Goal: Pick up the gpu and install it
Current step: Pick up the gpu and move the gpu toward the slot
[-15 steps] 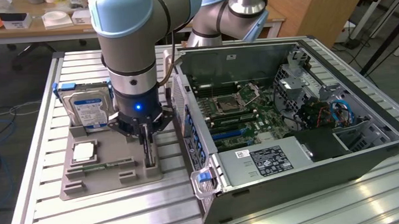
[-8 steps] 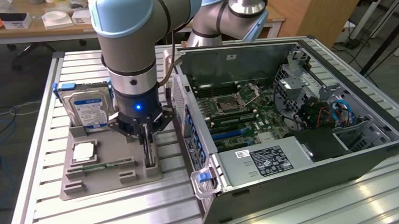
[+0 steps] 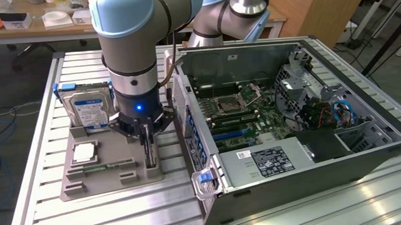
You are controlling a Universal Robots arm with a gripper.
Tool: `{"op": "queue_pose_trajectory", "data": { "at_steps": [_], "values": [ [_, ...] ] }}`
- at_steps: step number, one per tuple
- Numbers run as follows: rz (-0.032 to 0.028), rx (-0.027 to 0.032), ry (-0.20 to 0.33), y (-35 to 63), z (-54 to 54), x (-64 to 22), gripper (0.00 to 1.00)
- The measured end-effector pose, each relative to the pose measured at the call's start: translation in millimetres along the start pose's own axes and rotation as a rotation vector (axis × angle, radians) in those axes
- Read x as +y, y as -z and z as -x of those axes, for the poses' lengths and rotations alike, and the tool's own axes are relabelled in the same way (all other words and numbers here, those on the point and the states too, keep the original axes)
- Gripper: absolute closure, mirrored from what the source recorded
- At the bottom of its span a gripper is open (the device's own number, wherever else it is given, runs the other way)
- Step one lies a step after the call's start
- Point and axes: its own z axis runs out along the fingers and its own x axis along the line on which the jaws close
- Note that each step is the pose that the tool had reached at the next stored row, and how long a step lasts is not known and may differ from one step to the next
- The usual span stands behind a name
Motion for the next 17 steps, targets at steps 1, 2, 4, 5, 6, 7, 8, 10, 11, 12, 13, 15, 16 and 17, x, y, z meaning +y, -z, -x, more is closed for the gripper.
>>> {"op": "queue_pose_trajectory", "data": {
  "at_steps": [1, 2, 4, 5, 6, 7, 8, 10, 11, 12, 13, 15, 16, 17],
  "values": [
    [0.0, 0.0, 0.0, 0.0, 0.0, 0.0, 0.74],
    [0.0, 0.0, 0.0, 0.0, 0.0, 0.0, 0.74],
    [0.0, 0.0, 0.0, 0.0, 0.0, 0.0, 0.74],
    [0.0, 0.0, 0.0, 0.0, 0.0, 0.0, 0.74],
    [0.0, 0.0, 0.0, 0.0, 0.0, 0.0, 0.74],
    [0.0, 0.0, 0.0, 0.0, 0.0, 0.0, 0.74],
    [0.0, 0.0, 0.0, 0.0, 0.0, 0.0, 0.74],
    [0.0, 0.0, 0.0, 0.0, 0.0, 0.0, 0.74],
    [0.0, 0.0, 0.0, 0.0, 0.0, 0.0, 0.74],
    [0.0, 0.0, 0.0, 0.0, 0.0, 0.0, 0.74],
    [0.0, 0.0, 0.0, 0.0, 0.0, 0.0, 0.74],
    [0.0, 0.0, 0.0, 0.0, 0.0, 0.0, 0.74],
    [0.0, 0.0, 0.0, 0.0, 0.0, 0.0, 0.74],
    [0.0, 0.0, 0.0, 0.0, 0.0, 0.0, 0.74]
  ]
}}
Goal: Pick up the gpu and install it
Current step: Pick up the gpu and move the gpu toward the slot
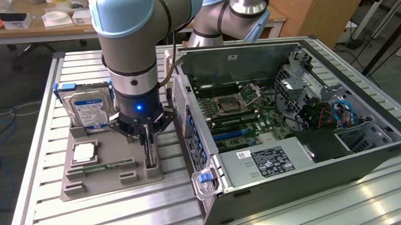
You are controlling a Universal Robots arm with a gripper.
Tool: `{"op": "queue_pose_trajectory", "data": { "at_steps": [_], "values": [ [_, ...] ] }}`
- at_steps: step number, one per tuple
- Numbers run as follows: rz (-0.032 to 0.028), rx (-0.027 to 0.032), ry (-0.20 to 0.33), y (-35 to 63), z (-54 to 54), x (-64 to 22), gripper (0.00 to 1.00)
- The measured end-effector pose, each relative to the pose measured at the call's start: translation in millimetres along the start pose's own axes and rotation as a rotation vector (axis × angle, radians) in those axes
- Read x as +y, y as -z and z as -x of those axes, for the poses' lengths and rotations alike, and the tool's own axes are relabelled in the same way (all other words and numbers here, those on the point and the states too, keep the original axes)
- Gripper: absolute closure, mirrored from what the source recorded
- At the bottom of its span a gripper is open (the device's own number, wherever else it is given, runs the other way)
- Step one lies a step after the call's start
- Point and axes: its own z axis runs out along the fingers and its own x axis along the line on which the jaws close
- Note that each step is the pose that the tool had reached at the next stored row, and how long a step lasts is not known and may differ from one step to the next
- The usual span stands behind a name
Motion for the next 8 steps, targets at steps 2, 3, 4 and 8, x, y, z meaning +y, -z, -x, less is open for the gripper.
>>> {"op": "queue_pose_trajectory", "data": {
  "at_steps": [2, 3, 4, 8],
  "values": [
    [0.0, 0.0, 0.0, 0.0, 0.0, 0.0, 0.74],
    [0.0, 0.0, 0.0, 0.0, 0.0, 0.0, 0.74],
    [0.0, 0.0, 0.0, 0.0, 0.0, 0.0, 0.74],
    [0.0, 0.0, 0.0, 0.0, 0.0, 0.0, 0.74]
  ]
}}
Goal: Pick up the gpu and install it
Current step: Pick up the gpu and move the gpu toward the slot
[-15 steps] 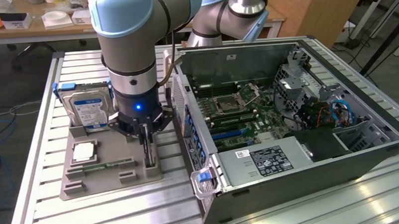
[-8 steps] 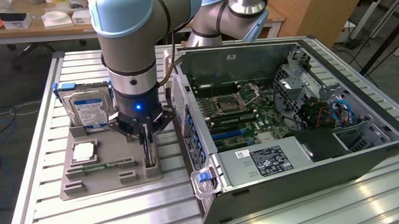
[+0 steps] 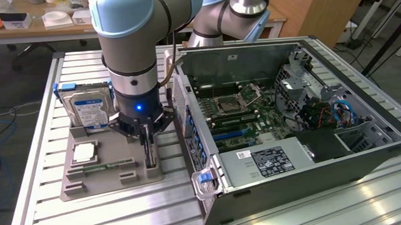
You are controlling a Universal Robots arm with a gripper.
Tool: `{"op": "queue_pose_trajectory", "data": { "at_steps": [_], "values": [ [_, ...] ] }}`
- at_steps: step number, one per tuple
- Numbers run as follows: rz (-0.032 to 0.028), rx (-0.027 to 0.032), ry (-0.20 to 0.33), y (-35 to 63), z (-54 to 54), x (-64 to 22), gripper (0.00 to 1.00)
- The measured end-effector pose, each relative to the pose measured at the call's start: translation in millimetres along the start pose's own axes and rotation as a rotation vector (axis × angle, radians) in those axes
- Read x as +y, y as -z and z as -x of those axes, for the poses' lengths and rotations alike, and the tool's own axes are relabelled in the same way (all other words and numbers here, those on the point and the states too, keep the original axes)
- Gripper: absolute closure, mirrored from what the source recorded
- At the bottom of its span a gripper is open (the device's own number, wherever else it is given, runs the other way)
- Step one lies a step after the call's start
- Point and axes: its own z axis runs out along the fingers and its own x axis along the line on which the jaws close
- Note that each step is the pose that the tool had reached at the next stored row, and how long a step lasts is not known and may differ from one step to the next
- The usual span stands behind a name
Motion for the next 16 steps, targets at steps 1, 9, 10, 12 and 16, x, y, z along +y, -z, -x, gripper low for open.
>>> {"op": "queue_pose_trajectory", "data": {
  "at_steps": [1, 9, 10, 12, 16],
  "values": [
    [0.0, 0.0, 0.0, 0.0, 0.0, 0.0, 0.74],
    [0.0, 0.0, 0.0, 0.0, 0.0, 0.0, 0.74],
    [0.0, 0.0, 0.0, 0.0, 0.0, 0.0, 0.74],
    [0.0, 0.0, 0.0, 0.0, 0.0, 0.0, 0.74],
    [0.0, 0.0, 0.0, 0.0, 0.0, 0.0, 0.74]
  ]
}}
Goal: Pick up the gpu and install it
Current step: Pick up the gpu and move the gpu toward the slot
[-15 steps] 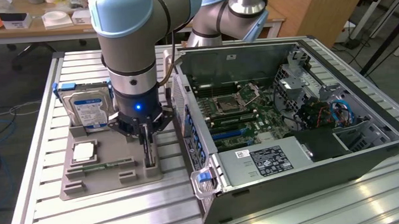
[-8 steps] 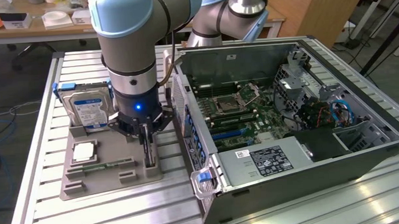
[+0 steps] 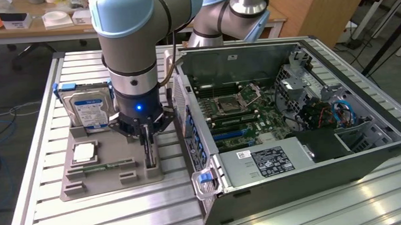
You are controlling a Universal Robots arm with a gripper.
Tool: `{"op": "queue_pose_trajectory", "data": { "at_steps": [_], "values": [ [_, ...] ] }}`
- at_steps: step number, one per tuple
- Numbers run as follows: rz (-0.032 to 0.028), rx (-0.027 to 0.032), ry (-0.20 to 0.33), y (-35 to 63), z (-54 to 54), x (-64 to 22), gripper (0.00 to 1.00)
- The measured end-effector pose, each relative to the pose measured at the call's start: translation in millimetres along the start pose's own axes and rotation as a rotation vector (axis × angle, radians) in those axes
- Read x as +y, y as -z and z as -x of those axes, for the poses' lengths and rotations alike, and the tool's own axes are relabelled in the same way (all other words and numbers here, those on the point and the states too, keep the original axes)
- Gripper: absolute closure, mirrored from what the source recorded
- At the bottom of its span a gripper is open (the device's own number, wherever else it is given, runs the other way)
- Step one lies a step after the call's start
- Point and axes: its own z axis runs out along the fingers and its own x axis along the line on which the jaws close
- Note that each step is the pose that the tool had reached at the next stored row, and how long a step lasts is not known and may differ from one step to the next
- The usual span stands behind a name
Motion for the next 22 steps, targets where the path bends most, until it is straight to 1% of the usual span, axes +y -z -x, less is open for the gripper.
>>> {"op": "queue_pose_trajectory", "data": {
  "at_steps": [10, 12, 19, 22],
  "values": [
    [0.0003, -0.0003, 0.0, 0.2, 0.1, 0.1, 0.74],
    [0.0, -0.0001, 0.0, 2.8, 0.1, 0.1, 0.74],
    [0.0001, 0.0, 0.0, 22.8, 0.5, 1.0, 0.74],
    [0.0, 0.0, 0.0, 35.3, 0.8, 1.5, 0.74]
  ]
}}
